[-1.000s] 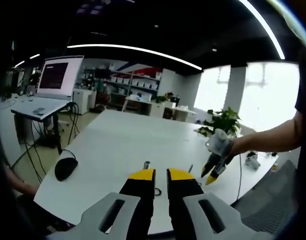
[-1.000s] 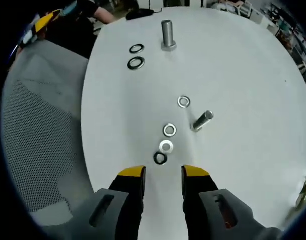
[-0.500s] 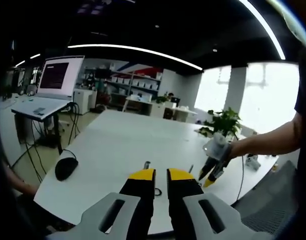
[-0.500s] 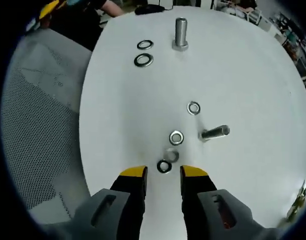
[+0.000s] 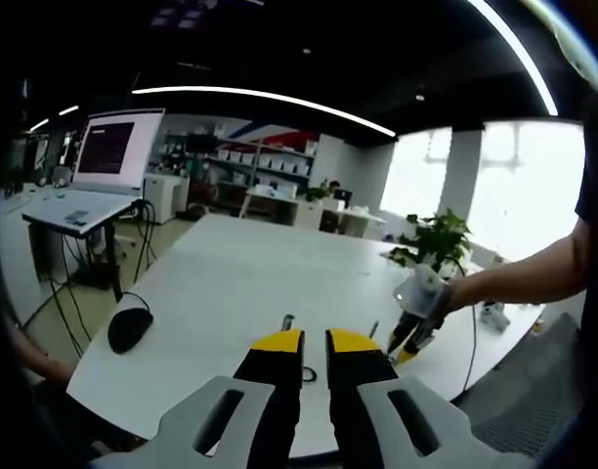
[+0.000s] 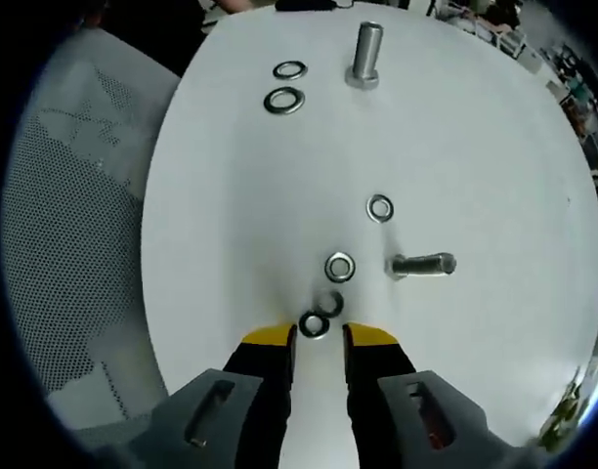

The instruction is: Place the washer onto the threaded stud by aligning its center hole with the stud, sliding it down to the base, and recovering from edge contact or off-axis alignment until the washer reaches the visible bottom stop.

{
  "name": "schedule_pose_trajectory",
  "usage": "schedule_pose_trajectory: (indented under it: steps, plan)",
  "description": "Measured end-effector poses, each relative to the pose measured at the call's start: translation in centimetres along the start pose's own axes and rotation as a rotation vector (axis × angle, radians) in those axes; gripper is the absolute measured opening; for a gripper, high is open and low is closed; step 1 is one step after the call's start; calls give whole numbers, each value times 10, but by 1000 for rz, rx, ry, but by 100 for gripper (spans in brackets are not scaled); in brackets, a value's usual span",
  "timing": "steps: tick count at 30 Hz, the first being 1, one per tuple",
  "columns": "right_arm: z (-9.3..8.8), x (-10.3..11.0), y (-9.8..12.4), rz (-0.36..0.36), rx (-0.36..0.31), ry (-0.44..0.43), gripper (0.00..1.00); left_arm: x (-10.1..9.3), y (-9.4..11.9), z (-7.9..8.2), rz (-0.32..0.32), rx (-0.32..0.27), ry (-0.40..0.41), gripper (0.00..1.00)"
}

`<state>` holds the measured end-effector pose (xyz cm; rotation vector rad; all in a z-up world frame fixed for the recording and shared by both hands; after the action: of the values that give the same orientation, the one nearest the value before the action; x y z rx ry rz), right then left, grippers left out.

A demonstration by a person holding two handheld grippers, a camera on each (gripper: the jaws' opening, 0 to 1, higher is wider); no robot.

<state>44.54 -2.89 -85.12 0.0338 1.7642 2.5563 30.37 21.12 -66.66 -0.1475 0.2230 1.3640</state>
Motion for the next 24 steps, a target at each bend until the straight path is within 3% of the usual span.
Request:
schedule_pose_trajectory:
  steps: [17, 24]
  plan:
    - [0, -1, 1, -18, 9, -27, 21, 0, 0, -1, -1, 9, -5, 6]
    - [1, 1, 0, -21, -6, -12, 14, 0, 0, -1, -1, 11, -5, 6]
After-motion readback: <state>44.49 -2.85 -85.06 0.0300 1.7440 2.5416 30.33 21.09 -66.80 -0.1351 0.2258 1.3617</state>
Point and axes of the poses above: the point that each gripper's makers call its tool centre point, and the gripper's own axes: y roughly backward along the fingers, x roughly to its left, z roughly out of its top, the point moved 2 cm from there along y, roughly backward along the fingers, and after that the axes turned 12 degrees about -x, right-handed, at the moved point
